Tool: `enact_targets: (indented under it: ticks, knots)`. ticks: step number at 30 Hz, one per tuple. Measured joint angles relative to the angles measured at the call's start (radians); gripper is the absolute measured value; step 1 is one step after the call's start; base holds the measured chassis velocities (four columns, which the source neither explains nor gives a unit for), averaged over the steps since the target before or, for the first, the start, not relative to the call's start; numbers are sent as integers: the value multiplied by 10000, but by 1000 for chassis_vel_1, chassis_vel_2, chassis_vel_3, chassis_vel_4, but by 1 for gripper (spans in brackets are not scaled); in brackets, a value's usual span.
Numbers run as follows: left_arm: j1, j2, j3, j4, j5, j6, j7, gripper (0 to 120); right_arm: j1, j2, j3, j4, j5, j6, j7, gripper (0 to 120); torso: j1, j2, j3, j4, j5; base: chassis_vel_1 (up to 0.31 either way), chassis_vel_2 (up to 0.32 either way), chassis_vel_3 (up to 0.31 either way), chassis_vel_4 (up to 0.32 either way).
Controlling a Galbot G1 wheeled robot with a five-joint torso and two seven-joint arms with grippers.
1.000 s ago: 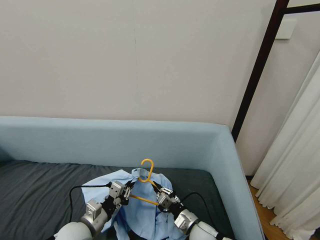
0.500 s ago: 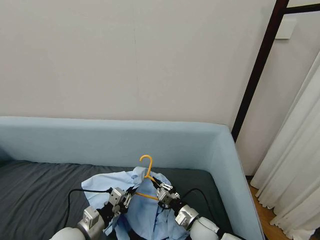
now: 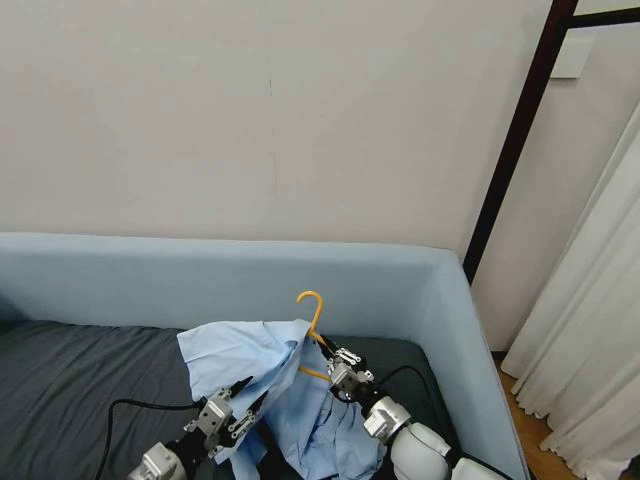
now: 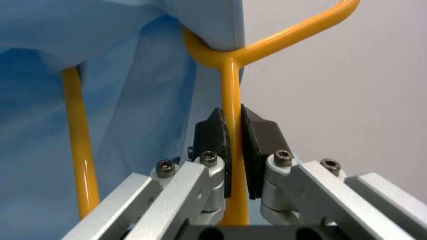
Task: Pick up the clothes from the sofa and hang them on the clothes hanger.
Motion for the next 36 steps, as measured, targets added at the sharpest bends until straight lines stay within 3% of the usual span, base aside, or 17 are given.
enact_targets:
  ticks: [6, 10, 18, 21, 22, 23, 25, 33, 36]
  knots:
    - [-628, 670, -252, -139, -832, -1115, 1270, 86, -488, -99, 752, -234, -1494, 532, 241, 4, -1, 0, 0, 1, 1, 0, 0, 0, 0]
    - [-1322, 1172, -260, -128, -1676, -1329, 1760, 98, -510, -90, 892, -371, -2042, 777, 297, 4, 0, 0, 0, -6, 1, 0, 0, 0, 0]
    - [-2051, 2533, -362, 2, -3256, -1374, 2340, 100, 591, 283, 121, -957, -2664, 1307, 340, 4, 1, -1, 1, 5, 0, 0, 0, 0, 0]
    - [-2923, 3312, -161, 526, -4331, -1375, 3825, 100, 880, 438, -43, -1036, -2954, 1444, 393, 4, 1, -1, 1, 1, 0, 0, 0, 0, 0]
    - [-2923, 3312, -161, 526, -4331, -1375, 3825, 100, 880, 438, -43, -1036, -2954, 1444, 393, 4, 1, -1, 1, 1, 0, 0, 0, 0, 0]
    - [-3148, 3565, -152, 796, -4812, -1336, 4734, 100, 884, 454, -34, -1033, -3028, 1462, 411, 4, 0, -1, 1, -1, 0, 0, 0, 0, 0]
    - [-3226, 3748, -168, 1105, -5190, -1306, 5548, 100, 848, 448, 38, -1027, -3107, 1508, 429, 4, 0, 0, 1, -2, 1, 0, 0, 0, 0]
    - [-3643, 3491, 99, 1963, -6054, -964, 6944, 100, 788, 328, 201, -906, -3322, 1653, 453, 4, 0, 0, 1, 0, 0, 0, 0, 0, 0]
    - [-5046, 2566, 1744, 2778, -6055, -513, 7485, 100, 662, 221, 313, -834, -3365, 1709, 459, 4, 0, 0, 1, 10, -1, 0, 0, 0, 0]
